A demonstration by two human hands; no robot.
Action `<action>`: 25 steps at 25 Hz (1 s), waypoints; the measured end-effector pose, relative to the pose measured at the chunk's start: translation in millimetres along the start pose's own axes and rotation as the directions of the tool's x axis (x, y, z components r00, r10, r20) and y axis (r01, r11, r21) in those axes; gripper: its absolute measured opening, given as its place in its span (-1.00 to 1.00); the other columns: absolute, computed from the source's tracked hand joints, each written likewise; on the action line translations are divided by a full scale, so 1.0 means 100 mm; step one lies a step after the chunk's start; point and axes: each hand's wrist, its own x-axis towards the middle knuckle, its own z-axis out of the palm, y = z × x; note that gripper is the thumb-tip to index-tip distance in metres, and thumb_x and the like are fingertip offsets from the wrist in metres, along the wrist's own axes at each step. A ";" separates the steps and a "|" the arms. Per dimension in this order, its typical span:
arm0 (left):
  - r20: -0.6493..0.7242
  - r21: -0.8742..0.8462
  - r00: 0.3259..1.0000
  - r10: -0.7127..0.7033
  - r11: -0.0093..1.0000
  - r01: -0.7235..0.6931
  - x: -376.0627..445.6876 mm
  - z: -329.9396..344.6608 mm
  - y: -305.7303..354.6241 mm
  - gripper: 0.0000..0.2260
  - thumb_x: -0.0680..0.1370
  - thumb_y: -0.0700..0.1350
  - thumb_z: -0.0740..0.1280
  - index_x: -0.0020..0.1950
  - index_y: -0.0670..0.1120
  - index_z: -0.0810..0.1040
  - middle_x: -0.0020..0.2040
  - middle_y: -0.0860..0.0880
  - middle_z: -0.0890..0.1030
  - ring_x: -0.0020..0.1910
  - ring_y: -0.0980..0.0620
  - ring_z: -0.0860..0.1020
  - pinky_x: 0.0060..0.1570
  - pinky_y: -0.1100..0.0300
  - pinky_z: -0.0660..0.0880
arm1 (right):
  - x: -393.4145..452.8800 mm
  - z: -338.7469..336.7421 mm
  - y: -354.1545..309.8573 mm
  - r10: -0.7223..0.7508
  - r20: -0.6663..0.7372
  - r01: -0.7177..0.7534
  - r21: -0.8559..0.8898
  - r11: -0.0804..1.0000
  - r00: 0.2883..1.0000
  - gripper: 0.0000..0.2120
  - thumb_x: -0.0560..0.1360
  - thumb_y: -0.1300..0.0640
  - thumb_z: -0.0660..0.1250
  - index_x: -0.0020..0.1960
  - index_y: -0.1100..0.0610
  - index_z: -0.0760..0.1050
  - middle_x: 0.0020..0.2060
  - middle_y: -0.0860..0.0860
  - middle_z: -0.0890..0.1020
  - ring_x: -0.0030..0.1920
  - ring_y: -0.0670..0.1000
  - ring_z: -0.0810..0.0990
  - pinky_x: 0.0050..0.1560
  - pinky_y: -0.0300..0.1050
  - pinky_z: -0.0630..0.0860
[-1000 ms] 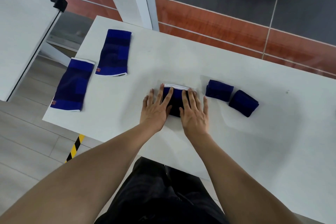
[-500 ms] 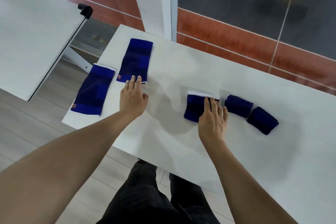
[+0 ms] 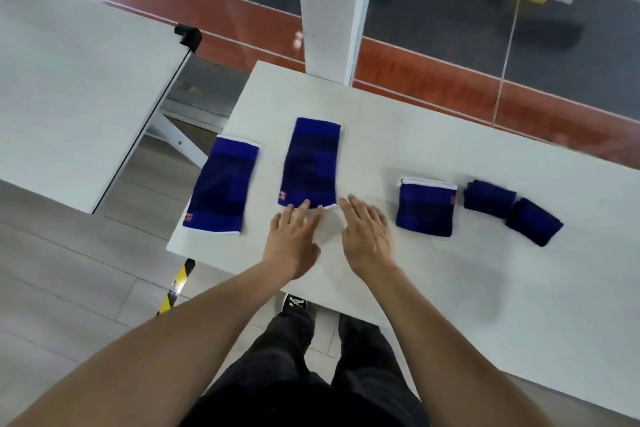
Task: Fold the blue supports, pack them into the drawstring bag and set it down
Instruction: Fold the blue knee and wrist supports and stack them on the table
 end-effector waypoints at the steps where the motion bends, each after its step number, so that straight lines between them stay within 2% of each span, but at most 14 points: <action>1: 0.021 -0.002 0.999 0.034 0.999 -0.034 -0.09 0.04 -0.03 -0.31 0.60 -0.01 0.25 0.63 0.06 -0.05 0.65 -0.02 -0.04 0.61 -0.14 -0.04 0.57 -0.07 -0.01 | -0.02 0.06 -0.09 -0.014 0.025 0.014 -0.004 1.000 1.000 -0.44 0.62 0.21 0.13 0.61 0.07 0.16 0.58 0.01 0.24 0.57 0.02 0.17 0.55 -0.04 -0.02; 4: 0.029 -0.068 0.992 0.122 0.991 -0.120 -0.28 0.09 -0.21 -0.33 0.61 -0.08 0.22 0.64 0.00 -0.04 0.65 0.01 -0.04 0.62 -0.05 -0.04 0.57 0.00 0.03 | -0.05 0.23 -0.31 0.002 0.116 0.001 -0.032 0.999 0.993 -0.45 0.66 0.16 0.08 0.63 0.06 0.07 0.61 0.00 0.17 0.60 0.01 0.09 0.58 -0.04 -0.08; 7: -0.123 -0.123 0.977 0.175 0.974 -0.190 -0.37 0.00 -0.56 -0.43 0.57 -0.15 0.24 0.58 -0.05 0.18 0.59 -0.06 0.20 0.57 -0.07 0.16 0.51 0.01 0.19 | -0.11 0.33 -0.39 0.046 0.116 -0.040 -0.053 0.998 0.992 -0.45 0.65 0.17 0.09 0.63 0.07 0.09 0.61 -0.01 0.16 0.61 0.01 0.07 0.59 -0.02 -0.09; 9: -0.265 -0.142 0.961 0.080 0.983 -0.121 -0.36 -0.08 -0.84 -0.51 0.55 -0.16 0.27 0.49 -0.06 0.31 0.52 -0.09 0.32 0.49 -0.10 0.29 0.45 -0.02 0.27 | -0.17 0.35 -0.39 0.067 0.088 -0.064 -0.036 0.997 0.994 -0.46 0.63 0.20 0.12 0.61 0.06 0.17 0.59 -0.01 0.22 0.59 0.01 0.13 0.59 0.00 -0.04; 11: -0.335 -0.172 0.937 -0.095 0.984 0.039 -0.34 -0.15 -1.13 -0.55 0.57 -0.14 0.28 0.46 -0.08 0.35 0.50 -0.12 0.35 0.48 -0.14 0.30 0.44 -0.07 0.27 | -0.22 0.36 -0.38 0.102 0.057 -0.100 -0.043 0.994 0.993 -0.47 0.62 0.21 0.14 0.58 0.06 0.23 0.57 -0.01 0.28 0.57 0.00 0.19 0.58 0.01 0.00; 13: -0.308 -0.202 0.918 -0.248 0.961 0.191 -0.34 -0.17 -1.36 -0.59 0.60 -0.10 0.27 0.45 -0.09 0.38 0.52 -0.13 0.34 0.50 -0.19 0.28 0.47 -0.11 0.21 | -0.23 0.36 -0.39 0.143 0.033 -0.139 -0.084 0.987 0.989 -0.50 0.63 0.19 0.14 0.56 0.05 0.27 0.55 -0.01 0.32 0.56 0.01 0.22 0.57 0.02 0.01; 14: -0.267 -0.190 0.924 -0.273 0.955 0.227 -0.35 -0.16 -1.41 -0.61 0.61 -0.07 0.25 0.44 -0.08 0.40 0.52 -0.12 0.34 0.48 -0.20 0.29 0.46 -0.11 0.20 | -0.23 0.36 -0.39 0.170 0.020 -0.167 -0.107 0.980 0.985 -0.52 0.63 0.18 0.15 0.55 0.06 0.30 0.53 0.00 0.35 0.55 0.02 0.23 0.57 0.04 0.02; 15: -0.233 -0.155 0.939 -0.252 0.963 0.220 -0.37 -0.13 -1.44 -0.62 0.62 -0.03 0.23 0.44 -0.06 0.41 0.50 -0.12 0.36 0.44 -0.20 0.34 0.44 -0.11 0.21 | -0.22 0.36 -0.40 0.196 0.004 -0.194 -0.127 0.973 0.981 -0.54 0.62 0.17 0.18 0.52 0.07 0.35 0.51 0.03 0.39 0.53 0.05 0.27 0.55 0.07 0.06; 17: -0.214 -0.070 0.969 -0.126 0.991 0.114 -0.46 -0.05 -1.38 -0.60 0.61 0.04 0.18 0.43 -0.01 0.43 0.40 -0.08 0.43 0.29 -0.20 0.44 0.37 -0.08 0.26 | -0.21 0.37 -0.48 0.209 -0.057 -0.215 -0.137 0.967 0.976 -0.58 0.56 0.18 0.27 0.41 0.11 0.46 0.38 0.10 0.50 0.41 0.13 0.41 0.44 0.10 0.22; 19: -0.200 -0.014 0.980 -0.009 1.000 0.006 -0.57 0.01 -1.24 -0.55 0.57 0.09 0.10 0.41 0.01 0.47 0.26 -0.05 0.50 0.17 -0.16 0.49 0.34 -0.08 0.28 | -0.17 0.38 -0.63 0.159 -0.111 -0.173 -0.123 0.977 0.981 -0.65 0.49 0.19 0.34 0.27 0.13 0.54 0.16 0.11 0.59 0.16 0.18 0.52 0.22 0.10 0.37; 21: -0.181 -0.005 0.982 0.049 0.999 -0.050 -0.66 0.09 -1.09 -0.50 0.53 0.10 0.06 0.40 0.00 0.48 0.20 -0.06 0.52 0.13 -0.16 0.52 0.29 -0.11 0.35 | -0.14 0.44 -0.83 0.088 -0.126 -0.101 -0.100 0.990 0.988 -0.74 0.46 0.17 0.35 0.15 0.12 0.56 -0.02 0.08 0.59 -0.02 0.16 0.52 0.06 0.08 0.40; 23: -0.131 -0.010 0.988 0.083 0.996 -0.085 -0.74 0.18 -0.97 -0.55 0.56 0.05 0.15 0.44 -0.01 0.43 0.24 -0.06 0.50 0.16 -0.14 0.50 0.23 -0.09 0.39 | -0.18 0.53 -0.99 0.047 -0.078 -0.053 -0.077 0.996 0.996 -0.81 0.51 0.09 0.31 0.11 0.10 0.55 -0.05 0.05 0.60 -0.02 0.13 0.52 0.05 0.05 0.39; 25: -0.127 -0.067 0.987 0.093 0.992 -0.103 -0.75 0.16 -0.96 -0.59 0.58 -0.05 0.25 0.45 0.00 0.40 0.30 -0.05 0.45 0.20 -0.12 0.45 0.20 -0.05 0.42 | -0.23 0.60 -1.08 0.070 0.004 -0.070 -0.061 0.996 0.998 -0.79 0.57 0.00 0.28 0.14 0.08 0.52 0.03 0.02 0.60 0.07 0.11 0.52 0.13 0.03 0.35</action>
